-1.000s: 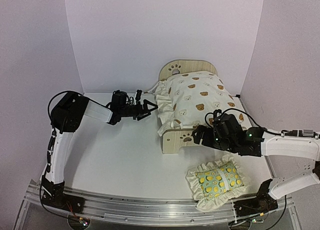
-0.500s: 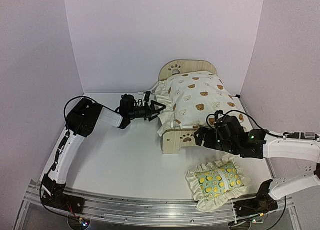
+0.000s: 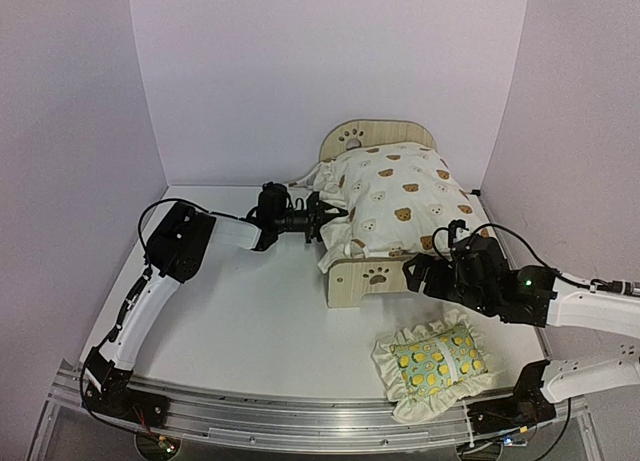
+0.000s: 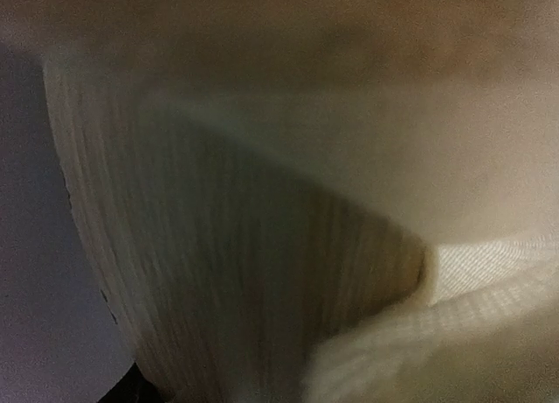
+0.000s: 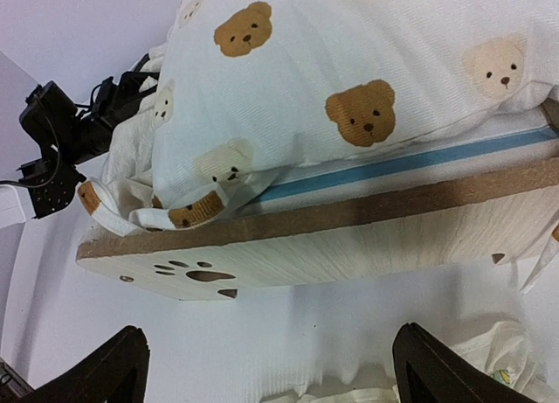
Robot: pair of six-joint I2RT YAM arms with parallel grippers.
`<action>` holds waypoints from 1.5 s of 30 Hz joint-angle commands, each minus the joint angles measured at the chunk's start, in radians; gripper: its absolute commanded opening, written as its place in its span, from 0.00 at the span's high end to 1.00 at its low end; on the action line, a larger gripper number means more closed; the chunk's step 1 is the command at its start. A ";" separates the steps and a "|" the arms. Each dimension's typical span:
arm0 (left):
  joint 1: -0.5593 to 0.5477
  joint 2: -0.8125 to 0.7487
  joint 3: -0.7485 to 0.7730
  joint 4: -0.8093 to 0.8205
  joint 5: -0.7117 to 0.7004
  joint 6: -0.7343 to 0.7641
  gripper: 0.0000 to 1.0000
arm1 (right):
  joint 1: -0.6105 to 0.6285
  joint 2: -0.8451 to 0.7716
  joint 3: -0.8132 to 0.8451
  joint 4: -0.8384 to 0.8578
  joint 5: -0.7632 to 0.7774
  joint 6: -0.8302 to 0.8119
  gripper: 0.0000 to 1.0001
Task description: Set up the pet bed
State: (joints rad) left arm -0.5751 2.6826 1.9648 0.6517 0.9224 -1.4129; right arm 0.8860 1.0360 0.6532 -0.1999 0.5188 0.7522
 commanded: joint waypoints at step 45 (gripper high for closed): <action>-0.295 -0.872 -0.838 0.023 -0.742 0.852 1.00 | 0.000 -0.106 -0.128 -0.045 -0.009 0.037 0.02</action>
State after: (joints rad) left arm -0.7822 2.0315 1.1886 0.3928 0.4208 -1.0497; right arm 0.8926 0.9112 0.5416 -0.2733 0.5207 0.7635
